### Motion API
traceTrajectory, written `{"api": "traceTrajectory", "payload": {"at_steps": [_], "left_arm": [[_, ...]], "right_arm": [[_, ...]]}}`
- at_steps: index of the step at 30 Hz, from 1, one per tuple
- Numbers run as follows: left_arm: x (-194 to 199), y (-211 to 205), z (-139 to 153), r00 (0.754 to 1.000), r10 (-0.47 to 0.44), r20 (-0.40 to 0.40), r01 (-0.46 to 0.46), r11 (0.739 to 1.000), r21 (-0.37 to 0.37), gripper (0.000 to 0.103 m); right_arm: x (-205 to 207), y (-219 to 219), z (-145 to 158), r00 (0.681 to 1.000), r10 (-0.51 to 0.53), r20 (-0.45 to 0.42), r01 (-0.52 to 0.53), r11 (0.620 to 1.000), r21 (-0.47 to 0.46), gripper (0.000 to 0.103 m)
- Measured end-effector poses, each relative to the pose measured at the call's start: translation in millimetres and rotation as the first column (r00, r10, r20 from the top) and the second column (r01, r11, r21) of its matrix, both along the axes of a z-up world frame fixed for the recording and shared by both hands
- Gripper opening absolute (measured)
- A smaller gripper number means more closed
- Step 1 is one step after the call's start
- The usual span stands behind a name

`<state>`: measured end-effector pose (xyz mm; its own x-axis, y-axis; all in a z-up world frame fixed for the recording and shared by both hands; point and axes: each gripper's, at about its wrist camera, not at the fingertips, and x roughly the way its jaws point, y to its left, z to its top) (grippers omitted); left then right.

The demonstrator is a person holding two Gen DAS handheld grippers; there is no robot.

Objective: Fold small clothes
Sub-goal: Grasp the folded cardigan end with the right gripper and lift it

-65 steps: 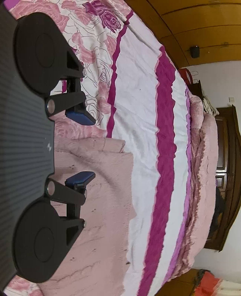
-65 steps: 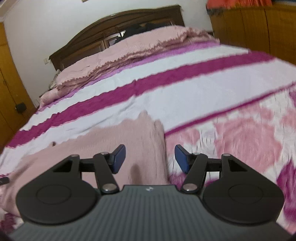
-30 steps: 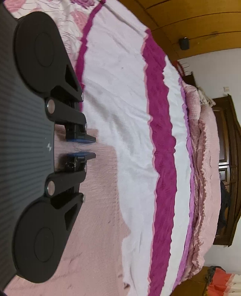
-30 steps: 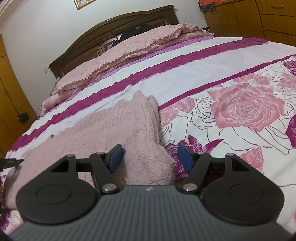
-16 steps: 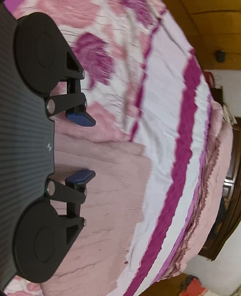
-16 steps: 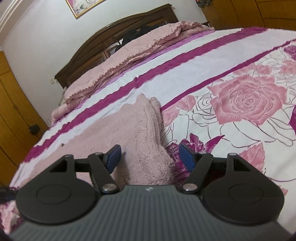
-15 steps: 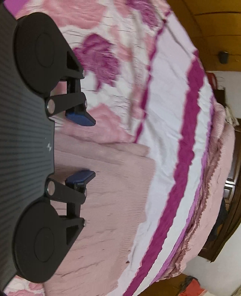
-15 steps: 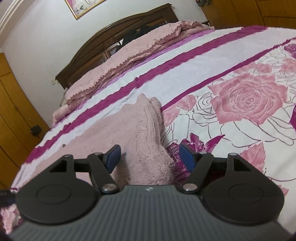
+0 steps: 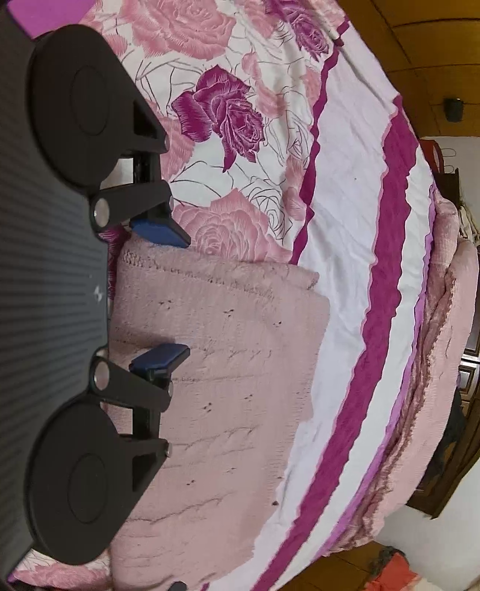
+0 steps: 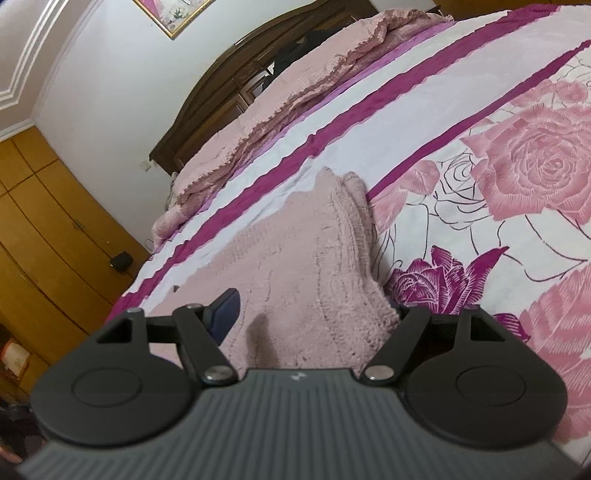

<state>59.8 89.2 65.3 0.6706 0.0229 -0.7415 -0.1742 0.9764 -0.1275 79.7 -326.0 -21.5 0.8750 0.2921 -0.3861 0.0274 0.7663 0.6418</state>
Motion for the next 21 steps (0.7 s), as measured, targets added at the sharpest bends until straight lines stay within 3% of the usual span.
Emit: {"api": "traceTrajectory", "payload": {"at_steps": [6,14,21], "left_arm": [[-9.8,-4.3,4.0,1.000,-0.004,-0.011,0.005,1.000,0.016,0.065],[-16.2,-12.9,2.3,0.999,-0.013,-0.033,0.015,0.998,0.057,0.066],[-20.5,-15.2,5.8,0.999,-0.016,-0.046,0.019,0.998,0.058,0.067]], "right_arm": [[-5.4,-1.1,-0.7,0.999,-0.052,-0.011,0.052,0.999,0.016,0.071],[-2.9,-4.3,-3.7,0.999,-0.034,0.006,0.034,0.998,0.050,0.073],[-5.5,-4.7,-9.5,0.994,-0.107,-0.007,0.107,0.993,0.053,0.046]]}}
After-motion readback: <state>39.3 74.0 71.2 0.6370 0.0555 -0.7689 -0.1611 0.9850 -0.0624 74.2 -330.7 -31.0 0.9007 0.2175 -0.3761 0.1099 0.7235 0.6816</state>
